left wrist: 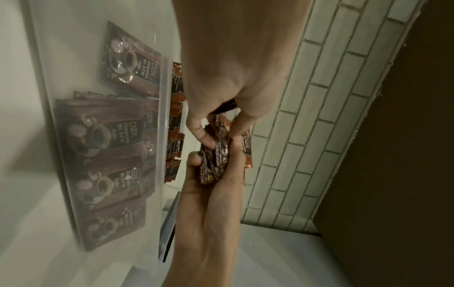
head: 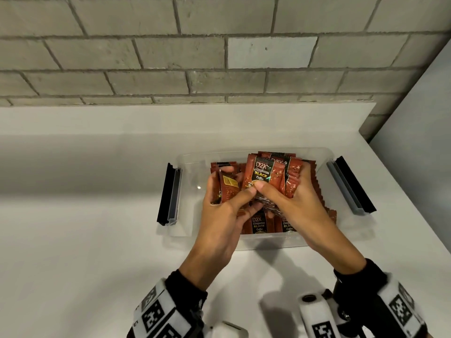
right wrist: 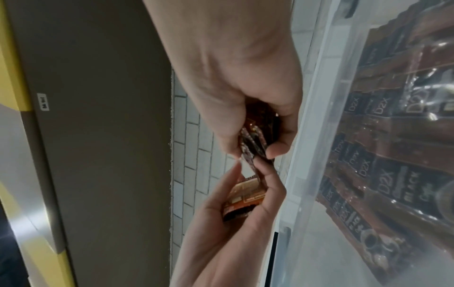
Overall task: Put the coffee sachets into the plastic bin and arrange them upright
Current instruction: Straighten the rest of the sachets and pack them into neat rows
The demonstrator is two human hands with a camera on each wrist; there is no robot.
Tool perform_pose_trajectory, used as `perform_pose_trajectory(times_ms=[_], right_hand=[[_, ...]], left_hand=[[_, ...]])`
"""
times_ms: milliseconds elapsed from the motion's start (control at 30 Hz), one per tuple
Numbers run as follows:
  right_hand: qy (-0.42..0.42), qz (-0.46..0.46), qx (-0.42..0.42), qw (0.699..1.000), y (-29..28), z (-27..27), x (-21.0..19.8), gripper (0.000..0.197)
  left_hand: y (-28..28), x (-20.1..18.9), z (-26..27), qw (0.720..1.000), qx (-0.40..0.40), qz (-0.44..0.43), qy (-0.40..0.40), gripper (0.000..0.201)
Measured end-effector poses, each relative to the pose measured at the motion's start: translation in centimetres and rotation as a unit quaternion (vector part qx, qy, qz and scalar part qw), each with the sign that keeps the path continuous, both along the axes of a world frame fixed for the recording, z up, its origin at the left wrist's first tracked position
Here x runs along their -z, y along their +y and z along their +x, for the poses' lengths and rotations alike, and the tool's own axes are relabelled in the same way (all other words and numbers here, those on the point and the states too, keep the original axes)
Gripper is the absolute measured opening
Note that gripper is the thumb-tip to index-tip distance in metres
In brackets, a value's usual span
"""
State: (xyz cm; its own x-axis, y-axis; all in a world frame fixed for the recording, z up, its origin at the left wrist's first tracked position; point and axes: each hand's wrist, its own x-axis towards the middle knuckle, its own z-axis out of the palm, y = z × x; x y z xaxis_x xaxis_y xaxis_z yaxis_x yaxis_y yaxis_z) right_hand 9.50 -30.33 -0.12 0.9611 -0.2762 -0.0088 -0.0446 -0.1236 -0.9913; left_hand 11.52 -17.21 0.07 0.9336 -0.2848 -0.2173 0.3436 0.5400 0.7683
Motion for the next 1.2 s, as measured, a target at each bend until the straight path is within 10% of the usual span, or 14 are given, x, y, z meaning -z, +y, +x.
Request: perform_pose_trajectory(times_ms=[200,500,700,1200], right_hand=[[0.035,0.034,0.002,0.999,-1.1,-0.1,-0.2,0.051],[0.086,0.068,-0.019,0.994,-2.5,-1.0,-1.3,0.051],[0.130,0.123,-0.117,0.977,-1.7,-1.5,-1.5,0.055],[0.085,0.185,-0.054,0.977,-1.7,-1.3,-1.5,0.047]], left_hand=[[0.2,-0.9,0.1,0.997,0.053,-0.014,0.049,0.058],[0.5,-0.8,0.6,0.992,0.060,-0.056,0.095,0.022],[0.4,-0.9,0.3,0.999,0.026,-0.004,0.046,0.044],[0.6,-0.7,0.0,0.993,-0.011,0.099,-0.064,0.046]])
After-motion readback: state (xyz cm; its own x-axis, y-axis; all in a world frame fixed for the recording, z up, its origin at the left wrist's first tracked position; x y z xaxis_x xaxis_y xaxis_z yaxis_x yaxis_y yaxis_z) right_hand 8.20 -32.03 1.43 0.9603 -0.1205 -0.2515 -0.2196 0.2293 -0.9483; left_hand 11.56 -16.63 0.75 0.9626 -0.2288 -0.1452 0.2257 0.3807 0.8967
